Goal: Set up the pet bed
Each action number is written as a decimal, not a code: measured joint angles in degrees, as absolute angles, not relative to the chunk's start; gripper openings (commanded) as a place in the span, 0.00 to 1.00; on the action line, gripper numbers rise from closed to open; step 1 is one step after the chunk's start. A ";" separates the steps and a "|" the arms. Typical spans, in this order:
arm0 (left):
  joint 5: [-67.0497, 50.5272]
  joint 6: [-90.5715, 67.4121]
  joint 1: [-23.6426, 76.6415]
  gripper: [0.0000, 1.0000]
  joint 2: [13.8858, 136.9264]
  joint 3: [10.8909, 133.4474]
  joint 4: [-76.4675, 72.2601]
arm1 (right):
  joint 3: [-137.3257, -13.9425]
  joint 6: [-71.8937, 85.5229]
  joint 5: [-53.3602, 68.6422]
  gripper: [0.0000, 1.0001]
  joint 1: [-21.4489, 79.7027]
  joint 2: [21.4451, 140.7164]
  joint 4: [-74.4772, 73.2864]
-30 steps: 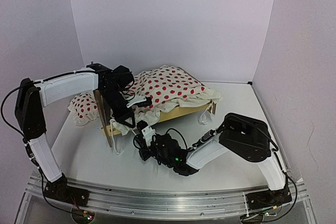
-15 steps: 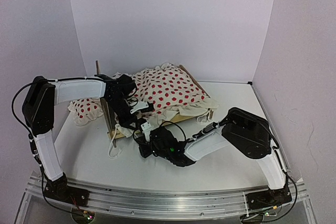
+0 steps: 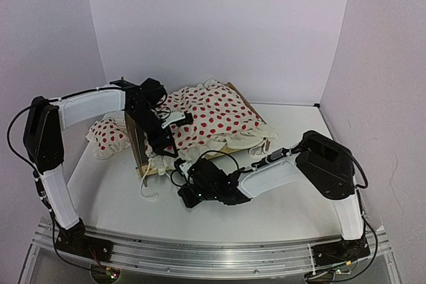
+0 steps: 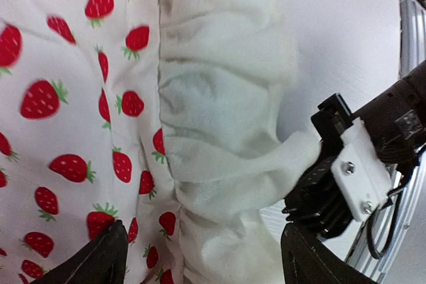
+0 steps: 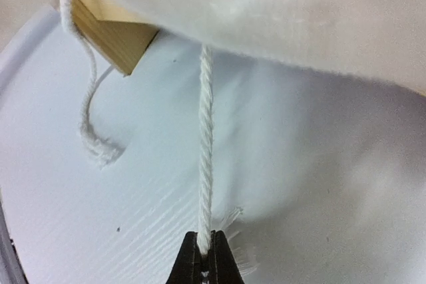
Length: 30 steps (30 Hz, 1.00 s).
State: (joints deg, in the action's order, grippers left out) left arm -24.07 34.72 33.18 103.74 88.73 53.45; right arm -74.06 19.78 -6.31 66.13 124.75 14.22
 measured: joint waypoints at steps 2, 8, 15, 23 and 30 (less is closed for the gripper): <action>-25.57 35.07 33.19 0.79 101.83 89.98 54.61 | -72.65 20.74 -4.24 0.00 66.13 122.24 11.67; -28.34 37.98 33.28 0.66 97.51 89.69 57.97 | -69.63 22.95 2.08 0.00 66.40 117.73 7.22; -33.32 46.18 33.27 0.57 90.71 81.40 60.28 | -70.89 25.96 9.55 0.00 66.54 117.62 5.50; -32.91 59.97 33.45 0.63 74.74 56.98 49.96 | -72.12 29.99 12.08 0.00 66.54 117.51 5.29; -28.52 72.90 36.51 0.73 69.13 43.38 46.33 | -72.70 32.01 12.17 0.00 66.55 117.51 4.84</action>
State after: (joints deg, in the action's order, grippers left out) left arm -28.52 72.90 36.51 69.13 43.38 46.33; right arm -72.70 32.01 12.17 66.55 117.51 4.84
